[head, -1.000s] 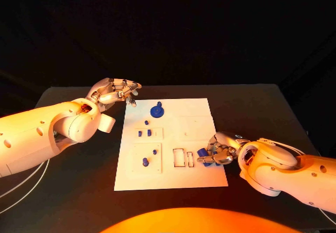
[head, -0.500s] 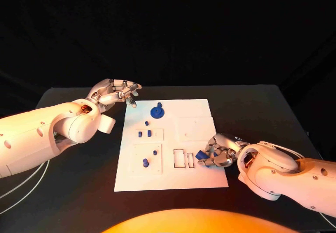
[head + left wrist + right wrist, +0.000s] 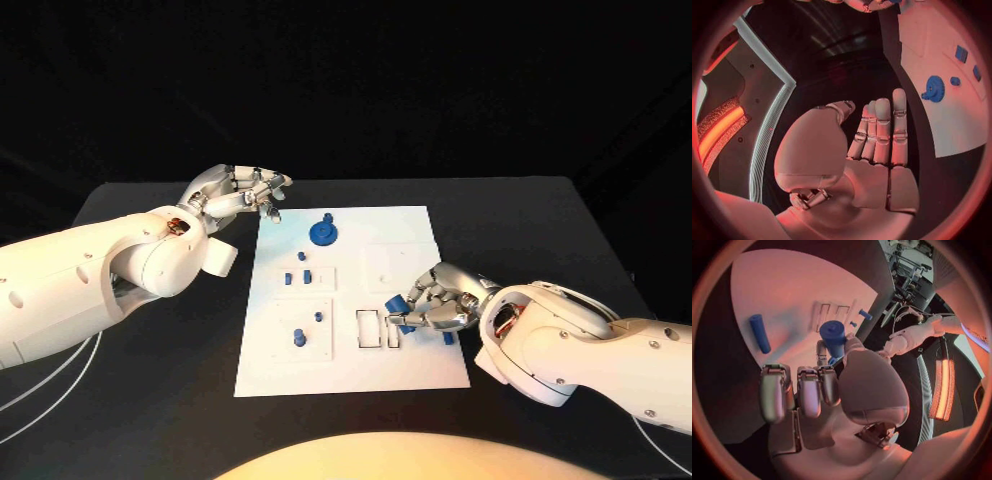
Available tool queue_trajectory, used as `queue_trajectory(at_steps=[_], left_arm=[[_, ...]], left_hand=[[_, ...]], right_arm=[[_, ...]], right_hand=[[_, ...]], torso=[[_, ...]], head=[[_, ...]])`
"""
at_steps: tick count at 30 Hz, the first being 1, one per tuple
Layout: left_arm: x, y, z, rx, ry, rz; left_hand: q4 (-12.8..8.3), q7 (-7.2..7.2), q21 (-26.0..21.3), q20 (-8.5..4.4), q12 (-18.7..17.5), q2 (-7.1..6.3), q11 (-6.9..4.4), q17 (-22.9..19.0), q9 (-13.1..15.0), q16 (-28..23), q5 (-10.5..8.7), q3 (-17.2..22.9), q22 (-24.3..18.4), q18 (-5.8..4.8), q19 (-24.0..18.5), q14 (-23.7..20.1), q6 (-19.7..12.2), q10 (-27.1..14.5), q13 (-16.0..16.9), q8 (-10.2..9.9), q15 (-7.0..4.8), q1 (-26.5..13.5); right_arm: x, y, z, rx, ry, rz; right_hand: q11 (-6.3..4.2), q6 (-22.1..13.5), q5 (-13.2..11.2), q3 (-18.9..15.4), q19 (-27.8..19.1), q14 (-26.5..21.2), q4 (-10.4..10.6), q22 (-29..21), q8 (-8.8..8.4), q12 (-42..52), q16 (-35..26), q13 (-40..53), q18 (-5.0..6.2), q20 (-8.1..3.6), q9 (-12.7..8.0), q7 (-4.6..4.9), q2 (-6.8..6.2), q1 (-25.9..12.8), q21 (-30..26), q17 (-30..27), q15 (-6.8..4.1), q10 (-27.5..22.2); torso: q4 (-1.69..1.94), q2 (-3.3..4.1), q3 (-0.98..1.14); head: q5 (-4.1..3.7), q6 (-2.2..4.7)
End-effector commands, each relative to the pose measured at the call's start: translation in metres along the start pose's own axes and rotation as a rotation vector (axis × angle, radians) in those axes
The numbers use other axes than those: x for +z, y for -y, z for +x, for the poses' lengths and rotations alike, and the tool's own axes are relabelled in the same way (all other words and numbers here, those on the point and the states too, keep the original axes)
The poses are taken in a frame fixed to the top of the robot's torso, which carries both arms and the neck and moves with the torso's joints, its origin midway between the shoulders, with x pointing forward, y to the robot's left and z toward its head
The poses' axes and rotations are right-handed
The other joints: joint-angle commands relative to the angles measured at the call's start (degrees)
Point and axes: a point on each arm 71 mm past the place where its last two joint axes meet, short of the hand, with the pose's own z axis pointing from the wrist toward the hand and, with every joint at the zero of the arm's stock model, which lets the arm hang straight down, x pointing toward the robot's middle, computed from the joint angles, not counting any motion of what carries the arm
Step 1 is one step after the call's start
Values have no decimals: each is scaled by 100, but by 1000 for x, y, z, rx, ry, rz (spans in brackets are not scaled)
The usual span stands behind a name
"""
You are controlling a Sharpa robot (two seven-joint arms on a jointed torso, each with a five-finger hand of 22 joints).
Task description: Assemble the parts on the task board
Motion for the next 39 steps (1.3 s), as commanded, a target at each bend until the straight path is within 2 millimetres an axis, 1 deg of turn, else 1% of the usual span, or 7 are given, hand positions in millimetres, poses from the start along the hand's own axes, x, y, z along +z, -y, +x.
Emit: queue_trajectory(at_steps=[1, 8, 13, 18, 26, 33, 39], left_arm=[[0, 1, 2, -11, -16, 5], [0, 1, 2, -12, -17, 4], [0, 1, 3, -12, -18, 4], [0, 1, 3, -13, -20, 2], [0, 1, 2, -13, -21, 0], [0, 1, 2, -14, -22, -1], [-1, 1, 2, -13, -22, -3]], left_hand=[[10, -7, -23, -3, 36, 8, 8, 6, -3, -37, 20, -32, -8, 79, 53, -38, -39, -33, -7, -14, -10, -44], [14, -6, -28, -3, 37, 19, 9, 7, -3, -38, 22, -34, -11, 80, 56, -38, -39, -34, -9, -13, -9, -54], [14, -6, -28, -3, 37, 19, 9, 7, -3, -38, 22, -34, -11, 80, 56, -38, -39, -34, -9, -13, -9, -54], [15, -5, -32, -2, 38, 26, 10, 7, -4, -39, 23, -37, -14, 79, 58, -38, -40, -35, -11, -13, -9, -64], [15, -5, -32, -2, 38, 26, 10, 7, -4, -39, 23, -37, -14, 79, 58, -38, -40, -35, -11, -13, -9, -64], [15, -5, -32, -2, 38, 26, 10, 7, -4, -39, 23, -37, -14, 79, 58, -38, -40, -35, -11, -13, -9, -64], [15, -5, -32, -2, 38, 26, 10, 7, -4, -39, 23, -37, -14, 79, 58, -38, -40, -35, -11, -13, -9, -64]], right_arm=[[3, -4, 5, 38, -51, 1], [13, -11, 17, 9, -122, 2], [21, -16, 24, -24, -130, -3], [25, -18, 26, -55, -138, -4], [29, -21, 29, -79, -144, -9], [35, -22, 25, -103, -83, -20], [38, -22, 24, -127, -68, -25]], right_hand=[[-52, 187, 7, 48, 379, 564, 3, 1180, 191, -6, 19, 922, -115, -39, 97, -130, -3, -77, 14, 1300, -50, 210], [-57, 186, -13, -44, 371, 560, -2, 1172, 256, -40, 11, 904, -110, -49, 118, -135, -35, -372, -15, 1283, -57, 198], [-58, 178, -14, -80, 362, 559, 0, 1160, 269, -55, 8, 892, -104, -51, 123, -136, -39, -422, -44, 1278, -58, 189], [-58, 172, -14, -118, 359, 555, 1, 1156, 285, -65, 0, 887, -102, -52, 129, -137, -34, -481, -57, 1259, -59, 185], [-61, 171, -13, -161, 360, 559, 2, 1160, 306, -38, 8, 918, -103, -53, 137, -140, -30, -544, -53, 1280, -60, 206], [-66, 180, -13, -197, 373, 562, 2, 1178, 329, -18, 13, 940, -111, -55, 146, -147, -35, -592, -16, 1293, -64, 222], [-83, 189, 3, -374, 384, 566, 11, 1193, 406, -15, 19, 957, -116, -69, 172, -165, -187, -806, 4, 1309, -79, 234]], torso=[[12, 9, 0], [10, 11, 3], [1, 4, 2], [9, 7, 1], [-5, 8, 5], [3, 4, 6], [0, 11, 4]], head=[[0, 1], [33, -23], [37, -21], [35, -47], [47, -22], [45, -9], [44, -13]])
